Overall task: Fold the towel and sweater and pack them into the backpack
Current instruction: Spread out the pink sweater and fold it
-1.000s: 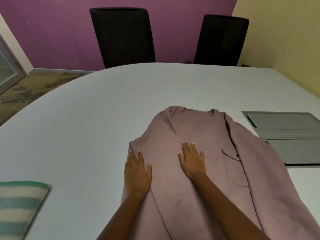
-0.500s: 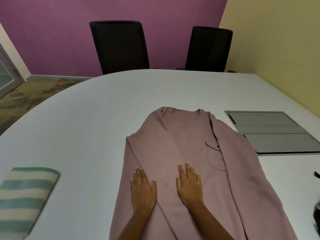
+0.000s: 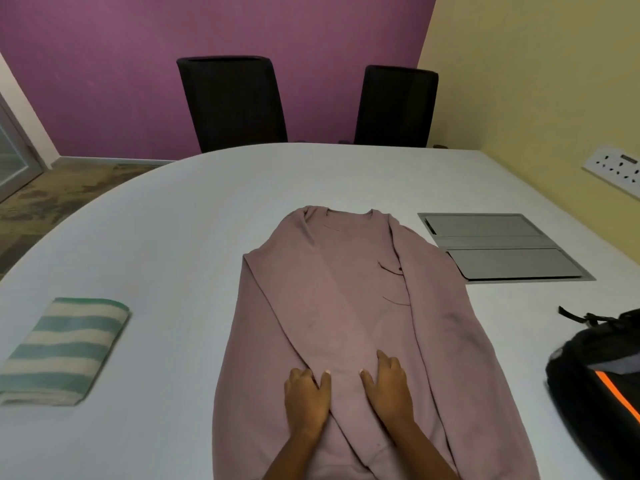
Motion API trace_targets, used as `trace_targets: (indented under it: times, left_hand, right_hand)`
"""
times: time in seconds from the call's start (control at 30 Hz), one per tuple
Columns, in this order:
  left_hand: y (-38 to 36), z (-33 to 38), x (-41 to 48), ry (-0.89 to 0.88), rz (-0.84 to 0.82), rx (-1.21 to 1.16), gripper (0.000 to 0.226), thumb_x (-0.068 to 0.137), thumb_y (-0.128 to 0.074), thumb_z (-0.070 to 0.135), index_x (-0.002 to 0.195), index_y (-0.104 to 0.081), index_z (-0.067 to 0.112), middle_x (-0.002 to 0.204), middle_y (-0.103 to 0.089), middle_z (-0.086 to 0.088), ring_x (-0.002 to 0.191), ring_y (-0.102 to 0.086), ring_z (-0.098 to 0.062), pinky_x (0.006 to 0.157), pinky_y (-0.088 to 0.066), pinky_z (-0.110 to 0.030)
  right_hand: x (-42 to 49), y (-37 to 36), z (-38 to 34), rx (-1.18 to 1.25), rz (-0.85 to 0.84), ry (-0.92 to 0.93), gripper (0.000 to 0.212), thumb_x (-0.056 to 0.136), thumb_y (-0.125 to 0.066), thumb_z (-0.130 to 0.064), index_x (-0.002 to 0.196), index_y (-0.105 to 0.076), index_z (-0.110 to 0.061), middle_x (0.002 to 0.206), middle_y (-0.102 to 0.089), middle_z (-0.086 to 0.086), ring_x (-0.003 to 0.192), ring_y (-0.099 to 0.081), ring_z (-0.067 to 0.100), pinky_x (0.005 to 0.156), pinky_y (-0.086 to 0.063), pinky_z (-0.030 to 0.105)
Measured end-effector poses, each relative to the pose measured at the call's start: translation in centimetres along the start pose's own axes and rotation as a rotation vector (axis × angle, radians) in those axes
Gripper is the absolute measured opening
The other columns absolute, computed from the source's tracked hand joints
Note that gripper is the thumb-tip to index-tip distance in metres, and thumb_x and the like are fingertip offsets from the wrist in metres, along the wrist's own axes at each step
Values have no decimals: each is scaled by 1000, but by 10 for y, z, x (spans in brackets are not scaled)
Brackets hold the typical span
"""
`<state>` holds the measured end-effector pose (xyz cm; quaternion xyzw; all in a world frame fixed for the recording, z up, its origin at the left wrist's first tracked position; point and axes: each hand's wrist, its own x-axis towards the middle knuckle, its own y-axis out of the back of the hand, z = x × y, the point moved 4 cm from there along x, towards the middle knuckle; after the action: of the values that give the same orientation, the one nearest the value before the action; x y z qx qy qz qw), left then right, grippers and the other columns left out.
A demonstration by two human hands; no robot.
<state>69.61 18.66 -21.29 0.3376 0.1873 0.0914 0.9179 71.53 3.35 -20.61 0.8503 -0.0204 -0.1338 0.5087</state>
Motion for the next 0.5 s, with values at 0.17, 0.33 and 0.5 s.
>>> trace_targets:
  times: [0.17, 0.33, 0.5]
  left_hand:
    - [-8, 1, -27, 168, -105, -499, 17, 90, -58, 24, 86, -49, 10, 93, -61, -14, 97, -60, -32, 87, -49, -36]
    - [0, -1, -45, 299, -265, -822, 31, 91, -57, 15, 116, -44, 2, 116, -58, -18, 101, -59, -30, 85, -52, -38]
    - [44, 0, -54, 176, -112, -813, 35, 93, -52, 9, 125, -44, -2, 120, -56, -19, 100, -55, -29, 89, -48, -38]
  right_hand:
    - [-26, 2, 13, 207, -146, -91, 44, 93, -52, -30, 130, -45, -8, 127, -57, 12, 114, -56, 28, 92, -45, 29]
    - [-47, 4, 3, 370, -166, -105, 37, 92, -53, -22, 124, -52, -2, 126, -58, 15, 115, -55, 29, 92, -43, 27]
    - [-69, -4, -31, 699, -213, -140, 37, 89, -54, -12, 124, -52, -1, 120, -60, 16, 106, -58, 31, 92, -49, 35]
